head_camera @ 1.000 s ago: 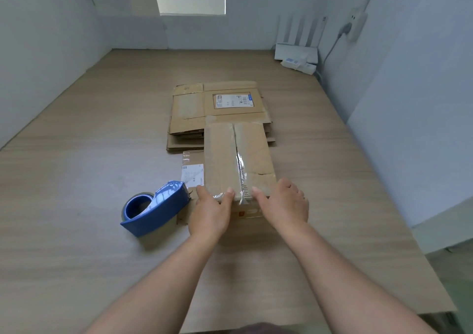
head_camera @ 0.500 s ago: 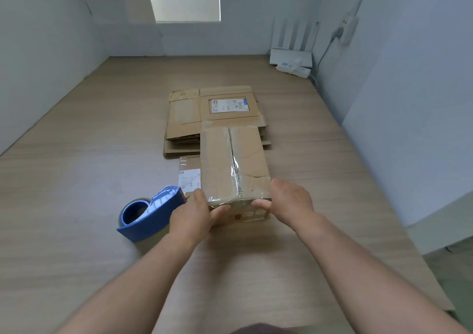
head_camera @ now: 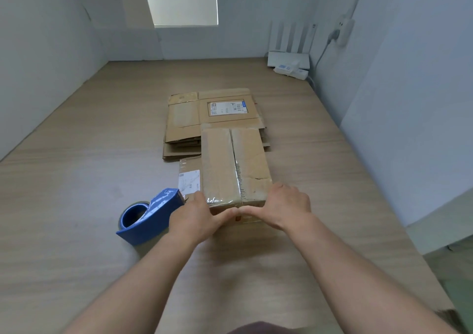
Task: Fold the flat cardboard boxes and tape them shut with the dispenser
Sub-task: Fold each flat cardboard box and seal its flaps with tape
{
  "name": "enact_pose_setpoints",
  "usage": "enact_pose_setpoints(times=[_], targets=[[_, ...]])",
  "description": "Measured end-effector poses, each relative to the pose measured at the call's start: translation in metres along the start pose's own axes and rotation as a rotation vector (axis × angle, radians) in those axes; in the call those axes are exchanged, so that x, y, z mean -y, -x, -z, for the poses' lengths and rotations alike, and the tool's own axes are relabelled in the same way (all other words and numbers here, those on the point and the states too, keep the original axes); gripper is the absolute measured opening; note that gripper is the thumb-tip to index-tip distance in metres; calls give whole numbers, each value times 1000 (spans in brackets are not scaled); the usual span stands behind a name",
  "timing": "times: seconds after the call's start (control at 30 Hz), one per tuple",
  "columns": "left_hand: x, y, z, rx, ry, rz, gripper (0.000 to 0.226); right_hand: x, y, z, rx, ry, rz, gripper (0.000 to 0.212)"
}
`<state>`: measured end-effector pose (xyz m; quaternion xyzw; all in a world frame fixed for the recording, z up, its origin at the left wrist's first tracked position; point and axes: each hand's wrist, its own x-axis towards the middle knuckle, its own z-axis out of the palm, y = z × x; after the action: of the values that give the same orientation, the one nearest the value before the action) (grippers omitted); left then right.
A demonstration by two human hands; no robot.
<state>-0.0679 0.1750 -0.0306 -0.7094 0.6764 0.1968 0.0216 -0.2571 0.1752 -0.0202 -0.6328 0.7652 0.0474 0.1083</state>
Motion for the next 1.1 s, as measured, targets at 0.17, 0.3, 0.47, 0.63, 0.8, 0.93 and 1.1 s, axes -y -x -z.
enact_pose_setpoints(times=[0.17, 0.3, 0.47, 0.63, 0.8, 0.93, 1.1], targets=[[0, -6, -10, -57, -104, 36, 72, 12, -10, -12, -64, 98, -27, 92], [21, -16, -10, 2, 53, -65, 48, -8, -15, -10, -28, -9, 150, 64], [57, -20, -12, 151, 468, -195, 28, -36, -16, -14, 114, -435, 266, 33], [59, -6, -25, 28, 788, -148, 19, -36, -5, -18, 4, -460, 259, 33], [32, 13, -38, -448, 825, 56, 15, -21, 10, -37, -217, -465, 127, 24], [37, 12, -37, -408, 738, 20, 15, -40, 2, -20, 10, -538, 264, 22], [46, 6, -25, -285, 588, -42, 13, -42, -10, -5, 47, -373, 337, 20]])
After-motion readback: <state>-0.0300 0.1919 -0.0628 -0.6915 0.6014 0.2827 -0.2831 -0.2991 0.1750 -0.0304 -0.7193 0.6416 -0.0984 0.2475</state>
